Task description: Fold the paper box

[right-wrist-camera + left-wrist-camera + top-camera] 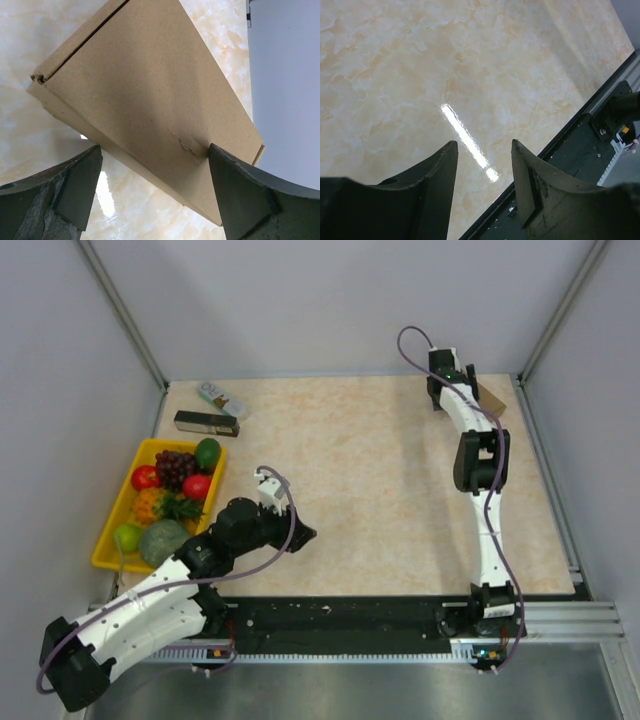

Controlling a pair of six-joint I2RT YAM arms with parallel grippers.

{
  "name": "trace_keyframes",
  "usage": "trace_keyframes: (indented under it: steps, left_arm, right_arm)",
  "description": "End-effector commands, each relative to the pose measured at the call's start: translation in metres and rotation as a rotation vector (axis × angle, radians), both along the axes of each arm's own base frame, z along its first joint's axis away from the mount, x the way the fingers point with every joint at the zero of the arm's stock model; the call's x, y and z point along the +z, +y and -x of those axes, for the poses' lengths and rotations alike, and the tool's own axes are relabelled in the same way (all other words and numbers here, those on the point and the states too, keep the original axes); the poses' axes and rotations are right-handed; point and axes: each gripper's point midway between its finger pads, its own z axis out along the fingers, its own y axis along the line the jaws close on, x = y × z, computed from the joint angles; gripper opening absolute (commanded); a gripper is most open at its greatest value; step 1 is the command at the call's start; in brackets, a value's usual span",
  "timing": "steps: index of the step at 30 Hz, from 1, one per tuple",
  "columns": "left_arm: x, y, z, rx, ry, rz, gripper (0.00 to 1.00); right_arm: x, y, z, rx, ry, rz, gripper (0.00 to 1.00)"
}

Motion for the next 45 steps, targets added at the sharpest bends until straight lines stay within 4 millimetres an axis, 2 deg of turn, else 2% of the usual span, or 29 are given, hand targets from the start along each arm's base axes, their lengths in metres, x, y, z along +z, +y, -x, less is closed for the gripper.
trace_keyframes:
  steps: [1, 4, 6, 9, 11, 12, 14, 15, 18, 19, 21, 22, 24, 25, 26, 27, 28, 29, 30, 31, 32, 33, 34, 35, 36, 37, 39, 42, 45]
  left_arm:
    - [0.036, -0.015, -0.01, -0.019, -0.064, 0.084, 0.52]
    - [0.036, -0.02, -0.01, -0.037, -0.048, 0.084, 0.51]
    - [0.035, -0.024, -0.008, -0.055, -0.03, 0.087, 0.51]
    - [0.038, -0.027, -0.006, -0.056, -0.001, 0.111, 0.51]
    - [0.043, -0.027, -0.005, -0.049, 0.005, 0.131, 0.52]
    - [0.043, -0.024, -0.005, -0.035, 0.011, 0.128, 0.52]
    - [0.052, -0.022, -0.004, -0.024, 0.001, 0.146, 0.53]
    - [0.054, -0.019, -0.005, -0.011, -0.003, 0.143, 0.53]
    - [0.068, -0.01, -0.001, 0.016, -0.016, 0.146, 0.54]
    - [0.071, -0.005, -0.001, 0.034, -0.018, 0.142, 0.54]
    - [0.086, 0.002, 0.002, 0.052, -0.043, 0.165, 0.55]
    - [0.089, 0.005, 0.003, 0.065, -0.047, 0.168, 0.55]
    - [0.095, 0.011, 0.007, 0.084, -0.042, 0.186, 0.55]
    - [0.096, 0.013, 0.009, 0.093, -0.033, 0.197, 0.55]
    - [0.1, 0.016, 0.01, 0.103, -0.038, 0.211, 0.55]
    - [0.101, 0.017, 0.012, 0.107, -0.035, 0.221, 0.55]
    - [0.101, 0.018, 0.013, 0.114, -0.027, 0.23, 0.55]
    - [0.105, 0.021, 0.014, 0.12, -0.034, 0.239, 0.55]
    - [0.105, 0.022, 0.014, 0.125, -0.033, 0.242, 0.55]
    - [0.107, 0.023, 0.015, 0.131, -0.033, 0.248, 0.55]
    - [0.109, 0.025, 0.015, 0.138, -0.038, 0.252, 0.55]
    - [0.109, 0.026, 0.014, 0.147, -0.038, 0.253, 0.55]
    - [0.11, 0.027, 0.014, 0.155, -0.035, 0.258, 0.55]
    - [0.11, 0.028, 0.014, 0.16, -0.035, 0.261, 0.55]
    - [0.112, 0.028, 0.013, 0.168, -0.037, 0.265, 0.55]
    - [0.114, 0.028, 0.012, 0.172, -0.035, 0.269, 0.55]
    - [0.122, 0.029, 0.011, 0.182, -0.044, 0.287, 0.55]
    - [0.143, 0.031, 0.011, 0.182, -0.084, 0.325, 0.55]
    - [0.173, 0.039, 0.014, 0.182, -0.166, 0.355, 0.55]
  right_arm:
    - [-0.02, -0.004, 0.009, -0.07, 0.012, -0.102, 0.86]
    - [-0.024, -0.005, 0.014, -0.075, 0.033, -0.11, 0.86]
    - [-0.017, -0.005, 0.014, -0.07, 0.026, -0.11, 0.87]
    - [0.014, 0.002, 0.01, -0.034, -0.014, -0.114, 0.91]
    - [0.047, 0.015, 0.006, 0.002, -0.059, -0.096, 0.94]
    - [0.08, 0.018, 0.006, 0.01, -0.114, -0.095, 0.95]
    - [0.115, 0.033, 0.011, 0.04, -0.16, -0.097, 0.97]
    - [0.161, 0.035, 0.02, 0.039, -0.232, -0.098, 0.98]
    - [0.205, 0.049, 0.05, 0.05, -0.272, -0.094, 0.98]
    - [0.231, 0.052, 0.073, 0.053, -0.306, -0.128, 0.99]
    - [0.239, 0.067, 0.103, 0.058, -0.303, -0.195, 0.99]
    - [0.249, 0.068, 0.137, 0.065, -0.308, -0.236, 0.99]
    - [0.245, 0.093, 0.172, 0.12, -0.305, -0.381, 0.99]
    - [0.206, 0.106, 0.198, 0.151, -0.21, -0.401, 0.99]
    - [0.234, 0.114, 0.229, 0.215, -0.286, -0.467, 0.99]
    - [0.23, 0.117, 0.245, 0.21, -0.308, -0.497, 0.99]
    - [0.196, 0.125, 0.271, 0.233, -0.239, -0.5, 0.99]
    - [0.218, 0.128, 0.301, 0.29, -0.317, -0.558, 0.99]
    - [0.213, 0.131, 0.316, 0.301, -0.327, -0.607, 0.99]
    - [0.189, 0.131, 0.337, 0.314, -0.294, -0.638, 0.99]
    - [0.203, 0.132, 0.361, 0.363, -0.359, -0.706, 0.99]
    - [0.203, 0.13, 0.375, 0.36, -0.39, -0.747, 0.99]
    - [0.187, 0.127, 0.388, 0.352, -0.373, -0.765, 0.99]
    - [0.187, 0.13, 0.401, 0.379, -0.38, -0.813, 0.99]
    - [0.205, 0.127, 0.422, 0.408, -0.472, -0.871, 0.99]
    - [0.202, 0.125, 0.433, 0.41, -0.478, -0.894, 0.99]
    - [0.222, 0.121, 0.46, 0.475, -0.585, -0.958, 0.99]
    - [0.243, 0.112, 0.486, 0.509, -0.692, -0.998, 0.99]
    - [0.291, 0.095, 0.518, 0.561, -0.843, -1.002, 0.99]
